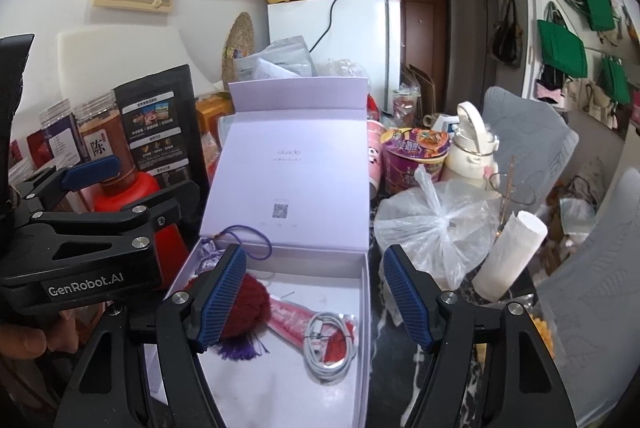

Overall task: Organize soft objects
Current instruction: 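Withdraw both tools from the white box back over the table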

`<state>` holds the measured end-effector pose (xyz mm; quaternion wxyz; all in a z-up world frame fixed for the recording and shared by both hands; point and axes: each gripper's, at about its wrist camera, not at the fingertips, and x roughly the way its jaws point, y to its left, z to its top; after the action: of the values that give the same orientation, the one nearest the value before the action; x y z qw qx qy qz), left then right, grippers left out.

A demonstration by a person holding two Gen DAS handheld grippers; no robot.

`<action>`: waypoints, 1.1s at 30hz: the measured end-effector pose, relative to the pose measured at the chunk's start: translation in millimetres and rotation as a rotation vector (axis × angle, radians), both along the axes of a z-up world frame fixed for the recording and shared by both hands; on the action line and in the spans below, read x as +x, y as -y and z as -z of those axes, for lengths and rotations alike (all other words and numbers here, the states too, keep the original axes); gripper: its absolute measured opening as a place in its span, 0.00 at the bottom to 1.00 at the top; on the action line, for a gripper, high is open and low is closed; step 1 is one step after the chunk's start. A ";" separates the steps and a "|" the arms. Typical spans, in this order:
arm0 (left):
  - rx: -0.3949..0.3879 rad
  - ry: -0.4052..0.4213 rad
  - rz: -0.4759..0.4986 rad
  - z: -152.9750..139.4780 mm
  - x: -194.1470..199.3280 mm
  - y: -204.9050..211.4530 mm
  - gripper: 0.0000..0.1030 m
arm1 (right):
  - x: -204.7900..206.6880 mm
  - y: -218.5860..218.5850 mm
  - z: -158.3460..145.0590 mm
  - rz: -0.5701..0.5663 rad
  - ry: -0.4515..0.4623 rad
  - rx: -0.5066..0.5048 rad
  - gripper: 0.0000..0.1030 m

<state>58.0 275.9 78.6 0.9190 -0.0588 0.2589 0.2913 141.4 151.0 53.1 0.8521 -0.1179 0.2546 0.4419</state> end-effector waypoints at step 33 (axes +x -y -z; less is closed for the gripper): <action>0.029 0.117 0.114 -53.8 -113.9 101.3 0.98 | -115.2 122.9 -59.7 0.082 0.114 0.084 0.72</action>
<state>-55.8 174.6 132.3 0.9484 -0.0475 0.2035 0.2385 26.2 28.1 112.8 0.8867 -0.0964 0.1917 0.4096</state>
